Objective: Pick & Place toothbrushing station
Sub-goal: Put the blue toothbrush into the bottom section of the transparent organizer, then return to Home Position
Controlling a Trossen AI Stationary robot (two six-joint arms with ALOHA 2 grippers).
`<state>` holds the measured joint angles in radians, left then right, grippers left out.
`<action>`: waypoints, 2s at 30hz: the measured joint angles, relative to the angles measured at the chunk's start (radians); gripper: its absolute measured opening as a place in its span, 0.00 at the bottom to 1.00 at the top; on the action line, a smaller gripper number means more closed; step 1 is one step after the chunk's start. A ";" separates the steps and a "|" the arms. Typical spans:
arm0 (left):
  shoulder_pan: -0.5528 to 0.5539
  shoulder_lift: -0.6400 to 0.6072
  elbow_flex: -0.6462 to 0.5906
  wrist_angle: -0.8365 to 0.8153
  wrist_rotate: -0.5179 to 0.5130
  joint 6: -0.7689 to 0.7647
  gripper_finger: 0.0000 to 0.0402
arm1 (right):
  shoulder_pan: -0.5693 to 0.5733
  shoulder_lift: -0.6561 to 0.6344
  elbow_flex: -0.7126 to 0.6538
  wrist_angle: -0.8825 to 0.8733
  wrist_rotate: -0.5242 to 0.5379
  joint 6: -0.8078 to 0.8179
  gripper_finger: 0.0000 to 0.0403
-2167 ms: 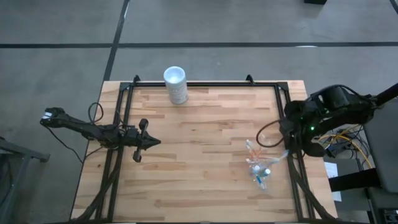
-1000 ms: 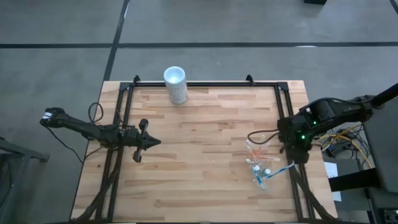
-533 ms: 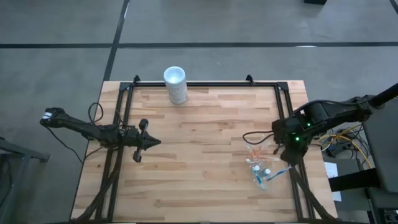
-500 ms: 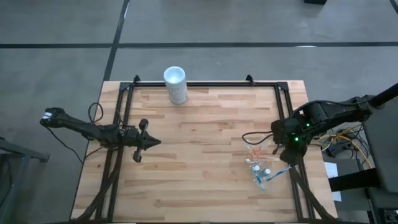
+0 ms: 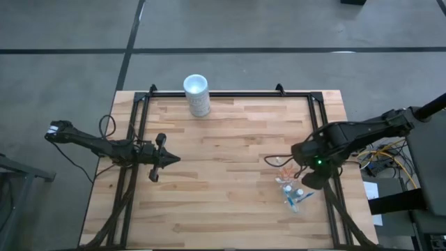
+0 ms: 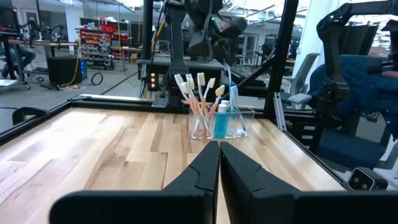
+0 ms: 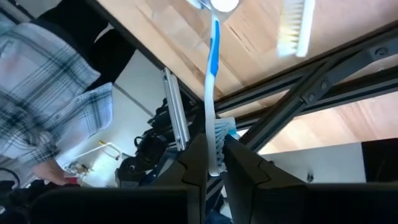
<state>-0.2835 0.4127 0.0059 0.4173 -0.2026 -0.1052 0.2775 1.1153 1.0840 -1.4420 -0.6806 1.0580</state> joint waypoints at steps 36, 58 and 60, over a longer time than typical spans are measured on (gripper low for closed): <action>0.000 0.000 0.000 0.000 0.000 0.000 0.04 | 0.000 0.000 -0.092 0.212 -0.010 0.251 0.28; 0.000 0.000 0.000 0.000 0.000 0.000 0.04 | 0.000 -0.002 0.002 0.060 0.050 0.247 0.38; 0.000 0.000 0.000 0.000 0.000 0.000 0.04 | 0.000 -0.001 0.025 0.026 0.077 0.243 0.38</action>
<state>-0.2836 0.4126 0.0059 0.4171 -0.2025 -0.1055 0.2775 1.1141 1.1091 -1.4164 -0.6035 1.3010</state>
